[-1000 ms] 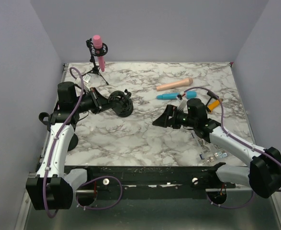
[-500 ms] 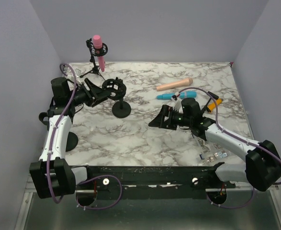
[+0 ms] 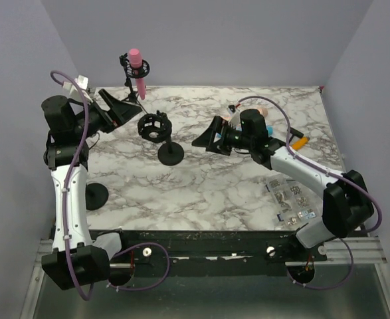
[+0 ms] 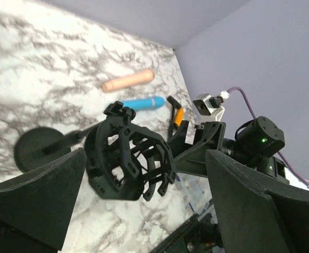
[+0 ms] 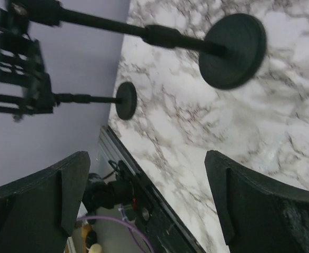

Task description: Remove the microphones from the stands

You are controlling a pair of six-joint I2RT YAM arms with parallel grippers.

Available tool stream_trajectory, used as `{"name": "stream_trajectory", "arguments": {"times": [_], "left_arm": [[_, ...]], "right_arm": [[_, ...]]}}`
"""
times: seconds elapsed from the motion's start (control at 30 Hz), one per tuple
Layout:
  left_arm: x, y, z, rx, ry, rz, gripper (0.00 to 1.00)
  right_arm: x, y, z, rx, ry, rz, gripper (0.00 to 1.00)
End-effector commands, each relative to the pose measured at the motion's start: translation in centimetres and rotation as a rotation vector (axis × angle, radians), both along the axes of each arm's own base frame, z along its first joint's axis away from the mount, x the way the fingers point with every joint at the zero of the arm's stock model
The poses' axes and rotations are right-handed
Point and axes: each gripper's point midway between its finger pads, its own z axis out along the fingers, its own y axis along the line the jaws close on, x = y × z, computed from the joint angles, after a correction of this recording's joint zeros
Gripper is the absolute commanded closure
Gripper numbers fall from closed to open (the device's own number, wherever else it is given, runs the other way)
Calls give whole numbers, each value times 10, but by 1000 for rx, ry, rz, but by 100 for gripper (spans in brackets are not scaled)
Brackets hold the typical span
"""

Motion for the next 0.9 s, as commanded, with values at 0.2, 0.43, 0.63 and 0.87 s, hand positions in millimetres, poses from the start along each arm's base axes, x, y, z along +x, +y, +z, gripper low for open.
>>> {"name": "stream_trajectory", "arguments": {"times": [0.2,0.43,0.63,0.87], "left_arm": [[9,37,51,278,-184,168,1],[28,29,3,358,-185,128,3],[19,26,1,370,-250,129,4],[16,34,-7,413,-261,174,5]], "right_arm": [[72,62,77,216,-15,-16,1],[98,78,97,266,-38,-31,1],[100,95,96,276,-20,4,1],[92,115,85,272,-4,43,3]]}}
